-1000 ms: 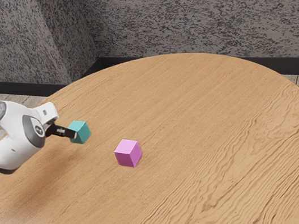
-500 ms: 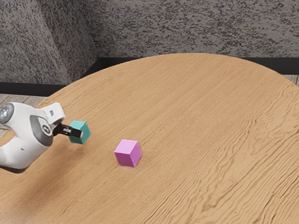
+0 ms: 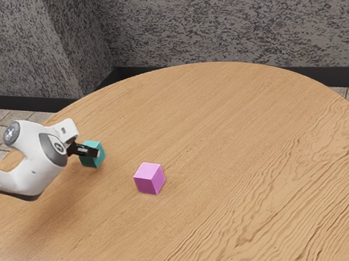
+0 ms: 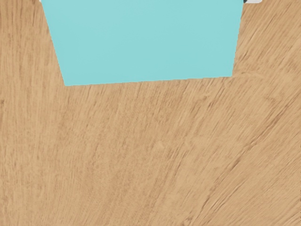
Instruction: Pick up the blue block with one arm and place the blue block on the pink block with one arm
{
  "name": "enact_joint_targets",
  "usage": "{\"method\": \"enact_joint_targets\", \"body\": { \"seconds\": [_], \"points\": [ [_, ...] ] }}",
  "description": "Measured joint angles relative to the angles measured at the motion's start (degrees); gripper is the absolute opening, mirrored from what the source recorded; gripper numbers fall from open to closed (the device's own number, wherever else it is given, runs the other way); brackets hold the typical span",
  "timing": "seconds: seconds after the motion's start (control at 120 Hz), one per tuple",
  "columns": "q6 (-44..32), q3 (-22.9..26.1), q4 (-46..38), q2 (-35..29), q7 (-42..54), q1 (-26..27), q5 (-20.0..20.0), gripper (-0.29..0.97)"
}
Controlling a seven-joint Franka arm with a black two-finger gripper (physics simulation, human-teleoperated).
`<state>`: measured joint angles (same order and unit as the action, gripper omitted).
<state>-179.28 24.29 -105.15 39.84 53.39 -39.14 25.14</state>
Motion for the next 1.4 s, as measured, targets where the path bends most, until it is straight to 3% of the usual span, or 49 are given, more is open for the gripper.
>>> {"method": "enact_joint_targets", "body": {
  "seconds": [0.15,0.467,0.583,0.783,0.975,1.133,1.4],
  "points": [
    [-0.1,-0.2,0.3,0.0,0.4,0.1,0.8,0.38],
    [-1.9,-0.3,-0.2,-0.5,1.2,1.0,0.8,0.32],
    [-2.2,-0.5,-4.0,-5.2,1.4,2.3,1.3,0.32],
    [-2.4,-2.8,-17.8,-20.7,1.6,11.1,13.0,0.32],
    [-2.6,-5.0,-23.1,-26.9,1.8,20.7,23.5,0.32],
    [-2.8,-6.7,-24.0,-27.0,2.0,26.2,27.2,0.32],
    [-3.5,-7.8,-24.1,-27.4,2.1,30.8,30.4,0.32]
  ]
}}
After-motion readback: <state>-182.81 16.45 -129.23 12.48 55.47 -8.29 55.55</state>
